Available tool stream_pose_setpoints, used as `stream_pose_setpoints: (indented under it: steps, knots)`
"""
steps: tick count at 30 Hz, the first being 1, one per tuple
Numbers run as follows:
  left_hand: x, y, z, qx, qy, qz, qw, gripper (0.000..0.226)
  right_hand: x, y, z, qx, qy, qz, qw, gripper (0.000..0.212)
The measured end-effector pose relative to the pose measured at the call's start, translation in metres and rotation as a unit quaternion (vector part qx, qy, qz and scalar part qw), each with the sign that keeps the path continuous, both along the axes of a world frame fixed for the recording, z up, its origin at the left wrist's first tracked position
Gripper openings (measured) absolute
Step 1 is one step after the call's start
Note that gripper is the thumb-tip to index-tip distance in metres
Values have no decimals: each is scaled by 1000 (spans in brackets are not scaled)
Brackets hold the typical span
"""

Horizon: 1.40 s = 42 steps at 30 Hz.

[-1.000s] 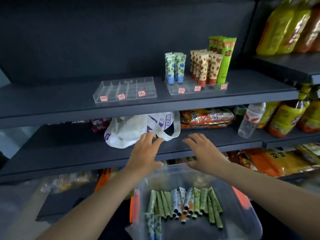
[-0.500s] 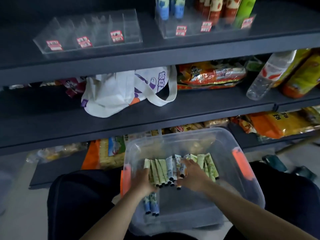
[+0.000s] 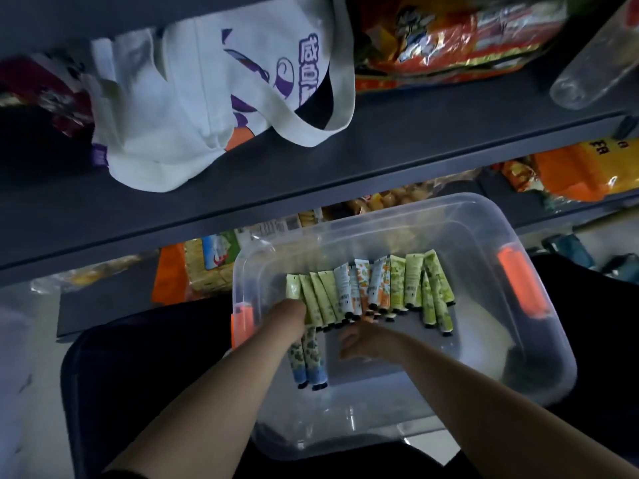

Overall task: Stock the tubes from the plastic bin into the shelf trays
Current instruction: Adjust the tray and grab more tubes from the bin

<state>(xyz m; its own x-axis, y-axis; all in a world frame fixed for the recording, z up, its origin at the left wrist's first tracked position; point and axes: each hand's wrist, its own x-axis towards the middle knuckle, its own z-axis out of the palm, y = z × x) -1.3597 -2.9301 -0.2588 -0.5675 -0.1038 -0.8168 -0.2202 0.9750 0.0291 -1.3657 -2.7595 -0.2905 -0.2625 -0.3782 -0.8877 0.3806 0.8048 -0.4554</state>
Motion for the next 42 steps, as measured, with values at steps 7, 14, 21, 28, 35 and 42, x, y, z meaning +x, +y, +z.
stream_pose_setpoints:
  steps: [7, 14, 21, 28, 35, 42]
  knots:
    - [-21, -7, -9, 15, -87, -76, 993, 26, 10, -23, -15, -25, -54, -53, 997, 47]
    - [-29, -11, -15, 27, -109, -79, 991, 36, 16, -34, -26, -28, -67, -84, 994, 42]
    - [-29, -12, -18, 24, -102, -80, 991, 40, 25, -43, -34, -21, -49, -106, 993, 29]
    - [-26, -12, -19, 27, -96, -89, 991, 40, 26, -41, -40, -27, -51, -99, 993, 27]
    - [-18, -10, -23, 81, -84, -47, 992, 35, 21, -21, -35, -53, -131, -139, 980, 34]
    - [-1, -4, -30, 132, -50, 78, 987, 36, 5, 10, -27, -88, -199, -145, 965, 24]
